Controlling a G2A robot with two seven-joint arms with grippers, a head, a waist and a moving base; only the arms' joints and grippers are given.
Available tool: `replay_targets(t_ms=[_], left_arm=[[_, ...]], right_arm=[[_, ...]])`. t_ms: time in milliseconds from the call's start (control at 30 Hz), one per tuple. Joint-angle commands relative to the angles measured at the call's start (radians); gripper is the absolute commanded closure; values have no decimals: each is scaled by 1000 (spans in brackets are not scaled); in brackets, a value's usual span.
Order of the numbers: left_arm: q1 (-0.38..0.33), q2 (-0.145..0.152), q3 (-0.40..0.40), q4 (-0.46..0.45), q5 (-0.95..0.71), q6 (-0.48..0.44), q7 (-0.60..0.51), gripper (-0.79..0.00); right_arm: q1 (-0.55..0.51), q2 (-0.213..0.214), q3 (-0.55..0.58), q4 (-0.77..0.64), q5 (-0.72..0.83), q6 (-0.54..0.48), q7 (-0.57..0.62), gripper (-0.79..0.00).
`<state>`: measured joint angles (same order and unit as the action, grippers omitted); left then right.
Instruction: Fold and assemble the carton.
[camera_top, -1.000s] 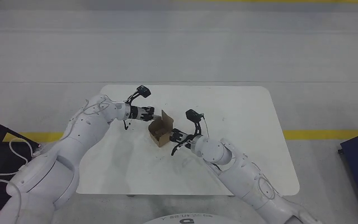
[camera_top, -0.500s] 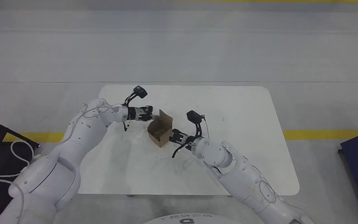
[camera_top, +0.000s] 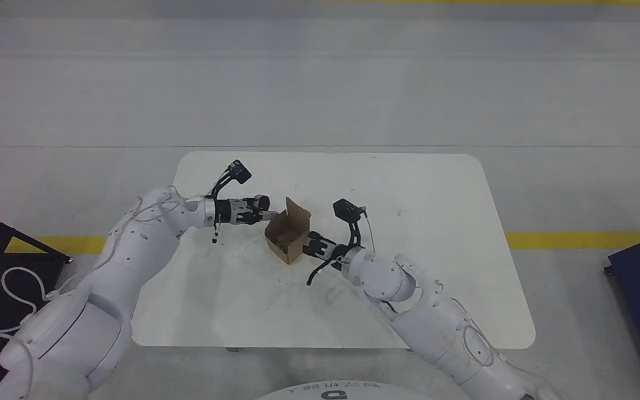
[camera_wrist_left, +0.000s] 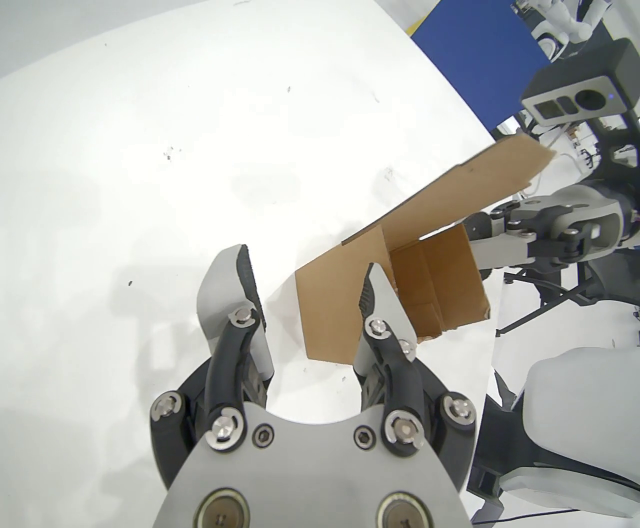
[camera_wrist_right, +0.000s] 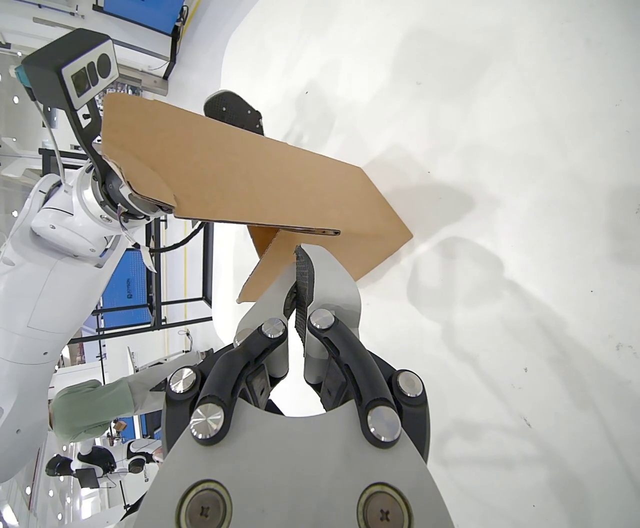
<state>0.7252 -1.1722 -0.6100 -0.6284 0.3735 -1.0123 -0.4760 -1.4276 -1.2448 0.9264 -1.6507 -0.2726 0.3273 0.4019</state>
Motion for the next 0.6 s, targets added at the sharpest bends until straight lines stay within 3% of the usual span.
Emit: replay_targets(t_ms=[0,300,567], left_arm=[[15,19,-4,-43,-16,0,-19,-422],[59,88,-24,-158,-76,0,-76,-400],[56,92,-19,-136,-47,0,-60,-403]], right_arm=[[3,-2,-4,2,-2,6,-2,0],[9,-9,-17,7,-8,18,-12,0],[29,-18,-34,21,-10,45,-17,0]])
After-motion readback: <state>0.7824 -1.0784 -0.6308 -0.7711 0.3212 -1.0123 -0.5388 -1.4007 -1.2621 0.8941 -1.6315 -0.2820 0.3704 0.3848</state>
